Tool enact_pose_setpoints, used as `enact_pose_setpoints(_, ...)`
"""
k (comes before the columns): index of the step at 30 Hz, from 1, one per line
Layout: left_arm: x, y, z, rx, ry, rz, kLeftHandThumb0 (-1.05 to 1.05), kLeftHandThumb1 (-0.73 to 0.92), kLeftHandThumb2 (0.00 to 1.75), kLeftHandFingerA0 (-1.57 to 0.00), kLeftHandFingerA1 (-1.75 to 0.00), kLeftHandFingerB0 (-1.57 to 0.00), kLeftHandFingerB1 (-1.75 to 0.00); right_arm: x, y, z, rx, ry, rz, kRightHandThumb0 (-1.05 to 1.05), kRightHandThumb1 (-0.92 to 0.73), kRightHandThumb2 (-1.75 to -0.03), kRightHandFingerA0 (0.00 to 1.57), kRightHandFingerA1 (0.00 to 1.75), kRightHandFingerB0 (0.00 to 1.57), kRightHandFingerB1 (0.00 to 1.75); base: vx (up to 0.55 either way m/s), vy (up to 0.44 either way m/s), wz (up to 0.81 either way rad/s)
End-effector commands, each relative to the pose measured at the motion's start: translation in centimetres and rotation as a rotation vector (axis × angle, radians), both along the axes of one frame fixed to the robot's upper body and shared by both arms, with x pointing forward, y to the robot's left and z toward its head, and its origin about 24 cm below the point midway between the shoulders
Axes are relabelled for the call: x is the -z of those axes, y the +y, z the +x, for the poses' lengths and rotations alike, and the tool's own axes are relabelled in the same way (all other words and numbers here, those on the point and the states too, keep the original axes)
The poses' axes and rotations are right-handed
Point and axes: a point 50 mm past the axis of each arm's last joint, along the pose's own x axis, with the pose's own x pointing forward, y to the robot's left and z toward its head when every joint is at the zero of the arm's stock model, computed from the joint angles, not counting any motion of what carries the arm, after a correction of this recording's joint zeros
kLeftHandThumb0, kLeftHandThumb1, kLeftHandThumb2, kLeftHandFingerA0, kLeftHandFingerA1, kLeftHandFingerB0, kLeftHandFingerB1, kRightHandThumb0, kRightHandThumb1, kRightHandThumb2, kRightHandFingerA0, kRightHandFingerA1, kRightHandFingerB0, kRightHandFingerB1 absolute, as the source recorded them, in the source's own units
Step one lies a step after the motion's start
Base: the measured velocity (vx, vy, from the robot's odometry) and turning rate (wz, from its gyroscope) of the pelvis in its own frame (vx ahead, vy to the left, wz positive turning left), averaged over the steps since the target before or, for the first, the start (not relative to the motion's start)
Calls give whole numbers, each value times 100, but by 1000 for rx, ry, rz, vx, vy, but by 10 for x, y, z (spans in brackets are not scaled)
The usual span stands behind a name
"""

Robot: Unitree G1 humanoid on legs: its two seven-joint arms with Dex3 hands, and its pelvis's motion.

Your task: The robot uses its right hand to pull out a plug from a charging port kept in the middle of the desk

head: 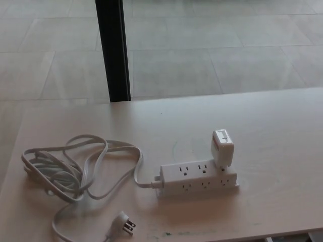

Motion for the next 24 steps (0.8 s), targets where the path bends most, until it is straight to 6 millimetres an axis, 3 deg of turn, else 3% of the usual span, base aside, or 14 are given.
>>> enact_pose_setpoints(1,-9,9,0,-42,-69,28,-57,54,58,-84,-121,-67,-48,-23,-19,13,78,-92,-62,-99,-30,-86,95,82,42,96,0,0,0)
enact_pose_setpoints(3,-8,8,-2,-26,-59,31,-56,55,58,-88,-112,-67,-48,-30,-23,16,78,-102,-88,-103,-52,-58,90,74,18,114,0,0,0)
enact_pose_setpoints(6,-8,8,-2,-21,-54,39,-56,55,58,-90,-105,-68,-48,-49,-29,37,67,-212,-121,-105,-55,-58,91,79,2,121,0,0,0)
enact_pose_setpoints(7,-9,8,-1,-11,-60,36,-55,56,57,-88,-100,-66,-46,-68,-32,58,45,-284,-164,-105,-45,-94,94,76,0,82,0,0,0)
enact_pose_setpoints(8,-9,8,-1,-18,-66,33,-55,55,57,-88,-106,-67,-47,-81,-33,70,23,-303,-182,-105,-59,-58,97,72,0,107,0,0,0)
enact_pose_setpoints(9,-9,8,-1,-17,-61,35,-56,55,58,-89,-109,-67,-47,-95,-33,82,-1,-334,-195,-105,-50,-95,96,73,4,82,0,0,0)
enact_pose_setpoints(10,-9,8,-1,-21,-65,28,-56,55,58,-87,-111,-67,-47,-108,-32,93,-36,-399,-195,-103,-60,-55,101,68,0,105,0,0,0)
enact_pose_setpoints(11,-9,8,0,-18,-56,31,-56,56,57,-85,-113,-66,-47,-120,-30,104,-73,-429,-222,-105,-50,-95,97,65,12,84,0,0,0)
enact_pose_setpoints(14,-9,8,-1,-11,-50,45,-57,56,57,-86,-105,-67,-47,-156,-20,134,-148,-537,-232,-105,-54,-59,122,62,30,91,0,0,0)
enact_pose_setpoints(16,-9,8,-1,-15,-56,37,-56,55,58,-86,-114,-68,-47,-188,0,163,-274,-633,-292,-96,-44,-89,120,84,30,69,0,0,0)
enact_pose_setpoints(18,-9,8,-1,-20,-59,37,-56,55,58,-87,-112,-68,-47,-207,13,177,-340,-673,-315,-90,-60,-58,117,80,31,59,0,0,0)
enact_pose_setpoints(20,-8,8,-2,-21,-56,37,-56,55,58,-87,-112,-68,-47,-207,15,178,-343,-670,-313,-90,-60,-58,117,80,31,59,0,0,0)
enact_pose_setpoints(21,-8,8,-3,-22,-55,35,-56,56,58,-87,-105,-67,-47,-221,27,189,-408,-692,-337,-87,-53,-89,94,84,16,41,0,0,0)
enact_pose_setpoints(24,-8,8,-4,-25,-64,27,-56,55,58,-89,-103,-68,-48,-269,83,229,-625,-788,-408,-78,-47,-85,87,80,11,40,0,0,0)
